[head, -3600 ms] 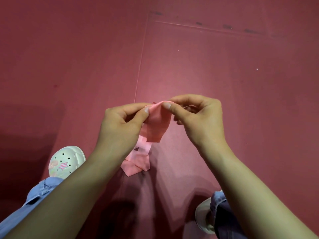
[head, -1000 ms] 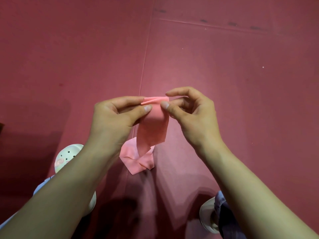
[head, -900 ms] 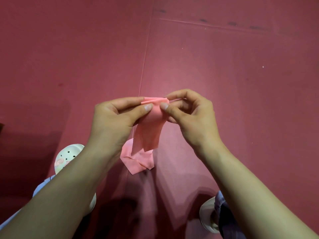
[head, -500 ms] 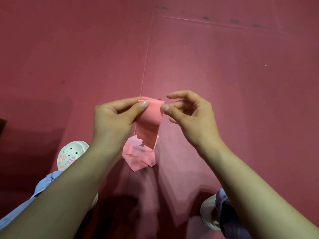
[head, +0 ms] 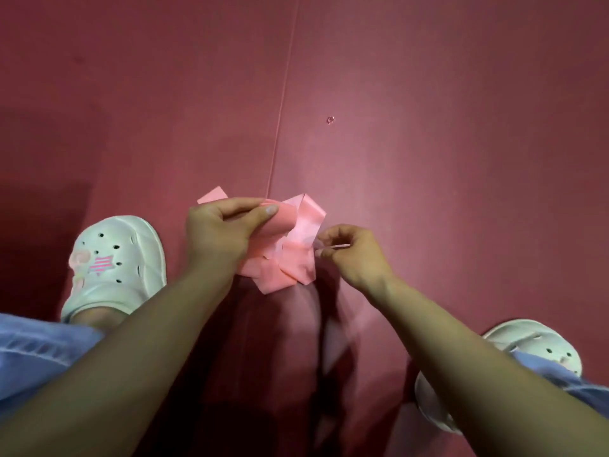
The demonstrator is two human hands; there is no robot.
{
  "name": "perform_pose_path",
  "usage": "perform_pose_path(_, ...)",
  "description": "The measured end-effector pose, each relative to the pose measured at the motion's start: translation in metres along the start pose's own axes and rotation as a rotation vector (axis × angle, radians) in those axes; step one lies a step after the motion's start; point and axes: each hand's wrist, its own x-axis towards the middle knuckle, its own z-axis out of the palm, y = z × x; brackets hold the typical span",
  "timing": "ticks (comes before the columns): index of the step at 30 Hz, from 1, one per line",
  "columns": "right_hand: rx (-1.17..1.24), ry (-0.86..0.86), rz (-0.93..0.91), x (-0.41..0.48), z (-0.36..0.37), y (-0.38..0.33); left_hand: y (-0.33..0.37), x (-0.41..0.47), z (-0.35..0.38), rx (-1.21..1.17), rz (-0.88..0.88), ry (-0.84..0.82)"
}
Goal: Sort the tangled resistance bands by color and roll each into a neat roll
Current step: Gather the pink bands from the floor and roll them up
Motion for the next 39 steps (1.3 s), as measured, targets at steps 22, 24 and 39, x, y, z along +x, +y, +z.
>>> perform_pose_path(22, -0.115, 0.111, -0.286, -0.025, -0.008, -0.038, 0.016, -0.013, -0.014, -0.085, -0.048, 0.195)
perform_pose_path(24, -0.072, 0.094, -0.329, -0.049, -0.028, -0.063, 0.044, -0.022, -0.013, -0.109, 0.014, 0.181)
perform_pose_path(39, 0.198, 0.127, -0.562, -0.194, -0.109, -0.148, 0.18, -0.118, -0.019, -0.363, 0.164, -0.063)
